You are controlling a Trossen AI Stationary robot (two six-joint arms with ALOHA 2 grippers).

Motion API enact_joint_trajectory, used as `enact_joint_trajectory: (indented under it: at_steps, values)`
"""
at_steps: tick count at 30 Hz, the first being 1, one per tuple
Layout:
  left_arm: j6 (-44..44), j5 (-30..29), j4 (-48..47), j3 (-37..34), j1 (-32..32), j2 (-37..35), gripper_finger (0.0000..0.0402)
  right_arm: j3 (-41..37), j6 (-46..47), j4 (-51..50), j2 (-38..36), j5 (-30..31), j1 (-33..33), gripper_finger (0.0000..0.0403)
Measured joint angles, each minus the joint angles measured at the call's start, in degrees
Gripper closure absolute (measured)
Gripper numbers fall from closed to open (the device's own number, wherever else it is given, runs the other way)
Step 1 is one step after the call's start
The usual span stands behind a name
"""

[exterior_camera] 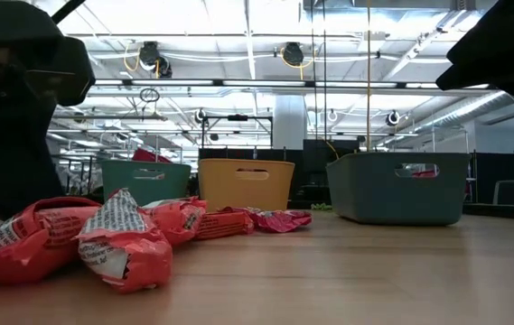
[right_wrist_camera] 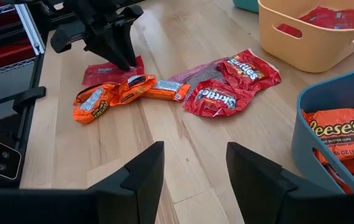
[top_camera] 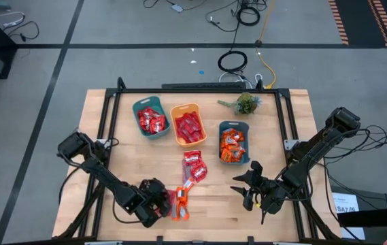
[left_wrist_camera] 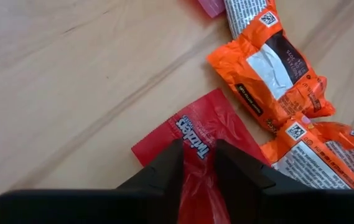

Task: Sort candy
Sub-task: Put the red wrapper candy into the yellow bin

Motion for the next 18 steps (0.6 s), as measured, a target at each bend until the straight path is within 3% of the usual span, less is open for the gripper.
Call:
enact_joint_trajectory:
  at_steps: [7,14,18]
  values:
    - [5.4,0.9,-0.9,1.1,0.1,-0.1,0.0391,0.0,0.0,0.0,0.0,0.0,0.0,0.0238]
    - [11.7,5.7,-10.0,2.2,1.5,-6.2,0.0397,0.0,-0.2,0.0,0.0,0.1,0.0,0.0238]
    - [13.8,4.5,-17.9,3.6,4.3,-12.8,0.0398,0.1,-1.2,0.3,0.0,0.3,0.0,0.0238]
